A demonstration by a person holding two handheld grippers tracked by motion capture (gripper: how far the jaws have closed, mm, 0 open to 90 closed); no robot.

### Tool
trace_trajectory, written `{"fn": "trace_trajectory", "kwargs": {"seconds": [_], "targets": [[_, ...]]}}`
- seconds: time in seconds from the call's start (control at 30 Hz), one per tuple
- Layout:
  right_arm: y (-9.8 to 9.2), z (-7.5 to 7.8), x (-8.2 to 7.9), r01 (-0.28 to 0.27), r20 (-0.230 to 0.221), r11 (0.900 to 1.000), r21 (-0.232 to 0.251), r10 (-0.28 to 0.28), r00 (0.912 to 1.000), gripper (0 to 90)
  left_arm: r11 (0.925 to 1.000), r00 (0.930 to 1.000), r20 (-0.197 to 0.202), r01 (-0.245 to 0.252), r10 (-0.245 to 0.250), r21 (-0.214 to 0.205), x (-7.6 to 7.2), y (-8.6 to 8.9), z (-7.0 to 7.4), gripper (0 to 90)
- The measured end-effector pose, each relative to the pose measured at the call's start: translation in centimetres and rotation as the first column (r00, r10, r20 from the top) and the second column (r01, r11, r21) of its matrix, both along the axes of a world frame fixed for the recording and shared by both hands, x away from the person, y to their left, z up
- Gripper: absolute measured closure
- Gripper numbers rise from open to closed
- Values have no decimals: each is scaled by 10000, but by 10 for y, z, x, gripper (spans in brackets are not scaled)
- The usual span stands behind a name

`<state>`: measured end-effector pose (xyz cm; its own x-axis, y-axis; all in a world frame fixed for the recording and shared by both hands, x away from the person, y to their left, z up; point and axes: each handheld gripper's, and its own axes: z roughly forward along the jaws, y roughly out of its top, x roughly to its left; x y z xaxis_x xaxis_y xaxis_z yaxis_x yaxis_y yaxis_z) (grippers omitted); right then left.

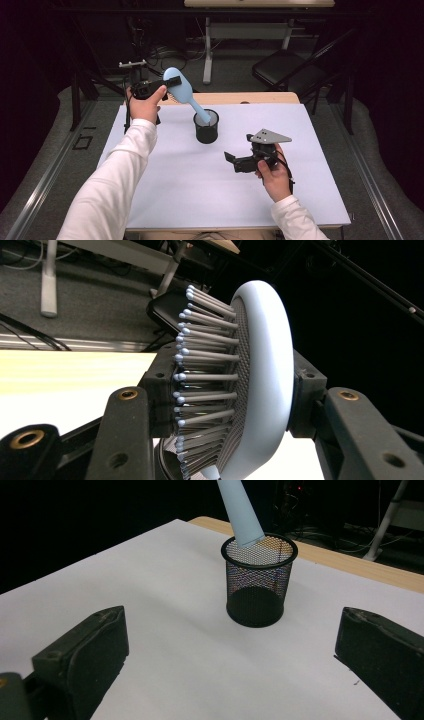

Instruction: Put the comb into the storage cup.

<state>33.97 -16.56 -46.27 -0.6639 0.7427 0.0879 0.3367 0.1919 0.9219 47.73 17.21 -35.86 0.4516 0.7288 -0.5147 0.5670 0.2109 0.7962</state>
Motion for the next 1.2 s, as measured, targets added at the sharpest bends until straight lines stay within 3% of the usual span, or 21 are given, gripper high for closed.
{"fn": "trace_trajectory", "kwargs": {"seconds": [0.53,0.7,1.07,1.2], "targets": [[-1,0,0,24,8,10000,-2,-24,10000,12,9964,9977,672,-105,48,842,-1,-20,2,511],[0,0,0,20,34,10000,-38,-20,10000,14,9960,9974,713,-96,33,884,0,-26,0,511],[-2,0,0,45,27,10000,-39,-45,10000,19,9844,9947,1021,-92,-89,1757,0,-40,1,510],[-1,0,0,42,41,10000,-41,-42,10000,19,9830,9941,1081,-90,-111,1833,0,-43,1,510]]}}
